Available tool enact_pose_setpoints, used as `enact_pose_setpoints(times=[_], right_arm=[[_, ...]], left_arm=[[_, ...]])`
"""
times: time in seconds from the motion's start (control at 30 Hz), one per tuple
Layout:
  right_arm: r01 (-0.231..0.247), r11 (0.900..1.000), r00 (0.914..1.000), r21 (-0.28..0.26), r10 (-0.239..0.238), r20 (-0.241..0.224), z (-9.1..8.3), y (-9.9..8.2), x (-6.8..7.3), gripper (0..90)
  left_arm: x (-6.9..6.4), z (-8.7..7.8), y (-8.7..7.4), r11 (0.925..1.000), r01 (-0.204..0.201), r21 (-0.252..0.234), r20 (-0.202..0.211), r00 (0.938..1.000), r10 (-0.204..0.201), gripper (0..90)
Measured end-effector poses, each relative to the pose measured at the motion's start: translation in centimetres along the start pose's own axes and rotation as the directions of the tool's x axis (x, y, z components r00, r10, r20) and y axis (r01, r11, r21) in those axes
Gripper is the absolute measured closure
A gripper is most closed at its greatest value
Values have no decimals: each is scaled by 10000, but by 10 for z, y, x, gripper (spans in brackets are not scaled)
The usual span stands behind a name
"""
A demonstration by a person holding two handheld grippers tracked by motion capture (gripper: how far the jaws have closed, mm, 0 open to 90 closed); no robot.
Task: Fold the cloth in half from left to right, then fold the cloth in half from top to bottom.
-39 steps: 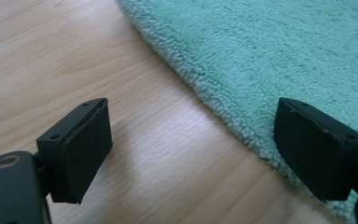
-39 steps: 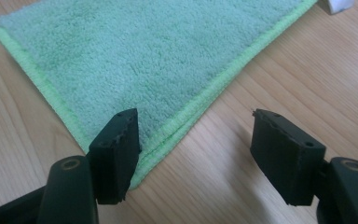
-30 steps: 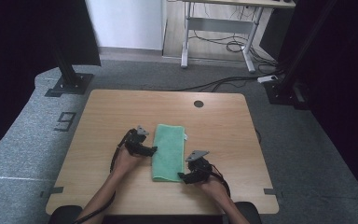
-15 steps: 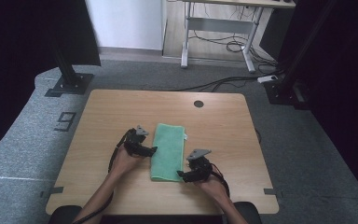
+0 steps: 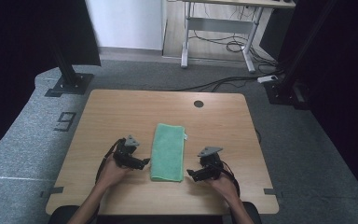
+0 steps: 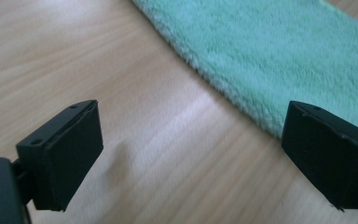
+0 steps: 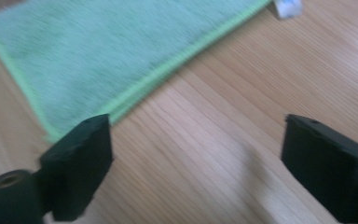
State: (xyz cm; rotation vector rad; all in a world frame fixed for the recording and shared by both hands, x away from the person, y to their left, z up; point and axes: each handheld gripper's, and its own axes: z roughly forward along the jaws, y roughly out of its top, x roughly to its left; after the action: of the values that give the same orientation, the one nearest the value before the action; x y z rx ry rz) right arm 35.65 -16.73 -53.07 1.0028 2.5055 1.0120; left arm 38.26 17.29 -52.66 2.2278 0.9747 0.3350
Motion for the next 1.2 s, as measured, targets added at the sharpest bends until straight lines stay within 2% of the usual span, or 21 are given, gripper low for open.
enact_pose_setpoints(times=[0.1,0.2,0.33,0.47,0.63,0.97,1.2], right_arm=[[-91,9999,9998,146,89,183,0,-4,-6,6],[-213,9997,9990,120,208,388,-1,-10,-12,0],[-336,9994,9967,113,327,747,1,-17,-21,0],[-183,9998,9949,125,170,995,6,-22,-25,0],[-478,9987,9969,-180,488,619,7,-27,-30,0],[-344,9987,9980,-369,363,509,6,-31,-34,0],[-419,9984,9975,-371,439,556,6,-30,-34,0]], left_arm=[[-2,-1,-7,9997,-176,182,-172,9997,179,33],[-2,-1,-14,9991,-296,303,-307,9991,306,3],[4,0,-21,9998,-79,193,-374,9993,86,0],[6,3,-25,9995,-69,300,-497,9987,84,0],[7,5,-28,9999,-7,154,-385,9993,13,0],[6,5,-28,9999,32,169,-401,9992,-26,0],[5,5,-28,9992,357,159,-667,9972,-346,0]])
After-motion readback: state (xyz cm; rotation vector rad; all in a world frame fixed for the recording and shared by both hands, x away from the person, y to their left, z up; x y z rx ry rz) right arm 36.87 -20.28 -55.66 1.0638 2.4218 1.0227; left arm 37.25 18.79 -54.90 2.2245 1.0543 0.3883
